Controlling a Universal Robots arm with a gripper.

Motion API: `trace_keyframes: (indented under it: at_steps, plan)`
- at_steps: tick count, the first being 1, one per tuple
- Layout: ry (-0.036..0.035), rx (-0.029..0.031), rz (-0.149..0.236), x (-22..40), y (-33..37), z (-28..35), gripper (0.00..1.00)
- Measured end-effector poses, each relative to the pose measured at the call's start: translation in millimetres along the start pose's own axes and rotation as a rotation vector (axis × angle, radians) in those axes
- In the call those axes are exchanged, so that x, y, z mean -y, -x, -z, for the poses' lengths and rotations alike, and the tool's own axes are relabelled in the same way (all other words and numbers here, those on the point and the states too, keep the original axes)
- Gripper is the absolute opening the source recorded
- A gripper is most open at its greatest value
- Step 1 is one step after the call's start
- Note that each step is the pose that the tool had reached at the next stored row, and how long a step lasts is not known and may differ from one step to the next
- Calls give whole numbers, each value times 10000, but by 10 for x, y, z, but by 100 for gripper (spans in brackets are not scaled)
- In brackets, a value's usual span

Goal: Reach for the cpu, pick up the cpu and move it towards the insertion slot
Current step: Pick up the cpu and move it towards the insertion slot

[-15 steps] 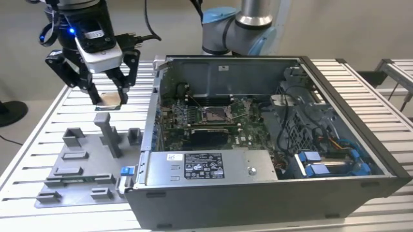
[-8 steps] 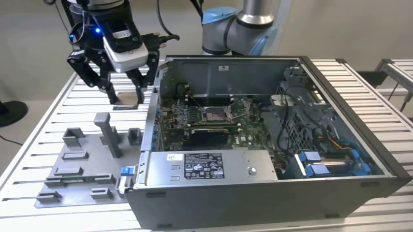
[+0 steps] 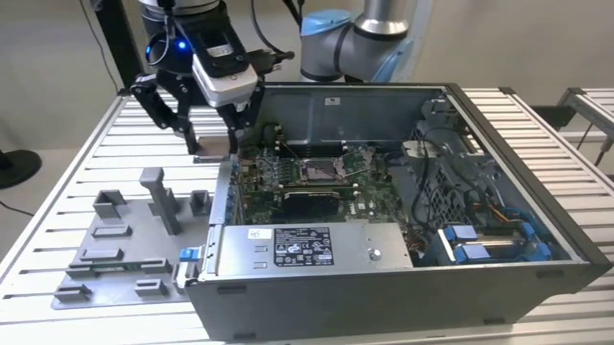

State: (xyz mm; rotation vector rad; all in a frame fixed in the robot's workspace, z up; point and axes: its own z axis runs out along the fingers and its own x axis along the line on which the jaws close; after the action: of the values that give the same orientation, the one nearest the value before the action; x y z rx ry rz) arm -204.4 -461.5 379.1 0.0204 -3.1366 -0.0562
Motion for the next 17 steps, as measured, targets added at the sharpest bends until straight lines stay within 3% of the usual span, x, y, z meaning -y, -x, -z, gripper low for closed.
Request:
trace_keyframes:
  at_steps: [10, 17]
  plan:
    - [0, 0, -1, 6, 428, 2, 0]
    - [-1, 0, 0, 9, 688, 3, 0]
